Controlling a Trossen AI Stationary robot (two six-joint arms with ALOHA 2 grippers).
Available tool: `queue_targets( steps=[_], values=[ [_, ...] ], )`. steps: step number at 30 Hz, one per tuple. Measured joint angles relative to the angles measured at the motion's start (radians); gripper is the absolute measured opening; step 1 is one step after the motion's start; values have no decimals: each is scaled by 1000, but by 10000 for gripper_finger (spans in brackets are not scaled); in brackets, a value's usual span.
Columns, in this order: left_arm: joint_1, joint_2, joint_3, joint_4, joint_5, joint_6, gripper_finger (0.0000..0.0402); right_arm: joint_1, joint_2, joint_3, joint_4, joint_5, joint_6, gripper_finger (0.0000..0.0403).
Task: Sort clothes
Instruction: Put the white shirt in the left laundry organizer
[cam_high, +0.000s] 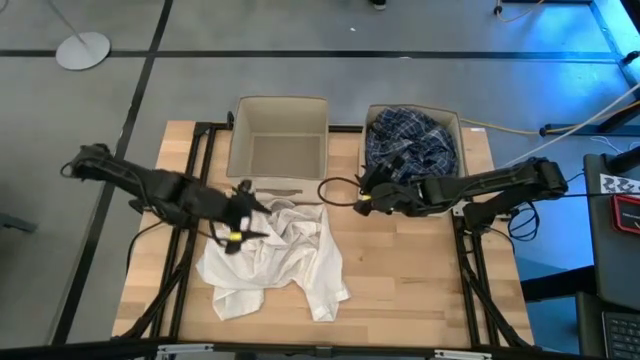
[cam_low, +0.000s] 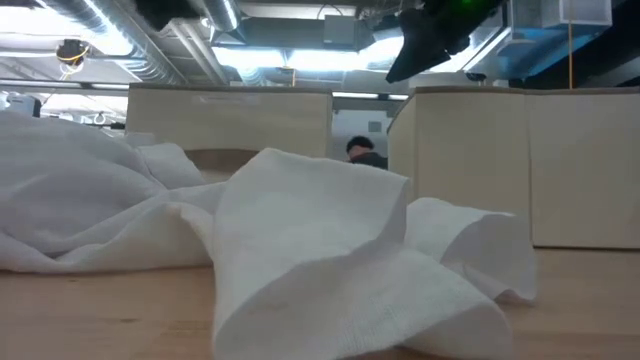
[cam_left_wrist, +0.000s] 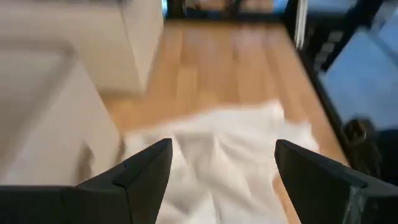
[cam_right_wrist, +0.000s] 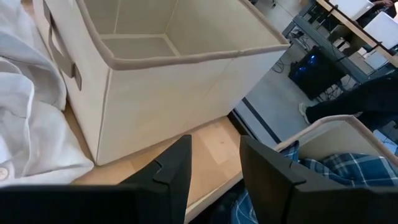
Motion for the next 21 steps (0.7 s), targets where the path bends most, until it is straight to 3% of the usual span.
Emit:
queue_targets(
  steps=[4, 13, 21],
  values=[
    [-81, 101, 0, -98, -34, -159, 276, 0, 9, 0, -1, -5, 0, 140],
    [-162, 289, 0, -287, -8, -505, 276, 0, 7, 0, -2, -101, 27, 140],
    [-214, 404, -1, -283, 67, -653, 276, 0, 7, 0, -1, -151, 26, 140]
  ],
)
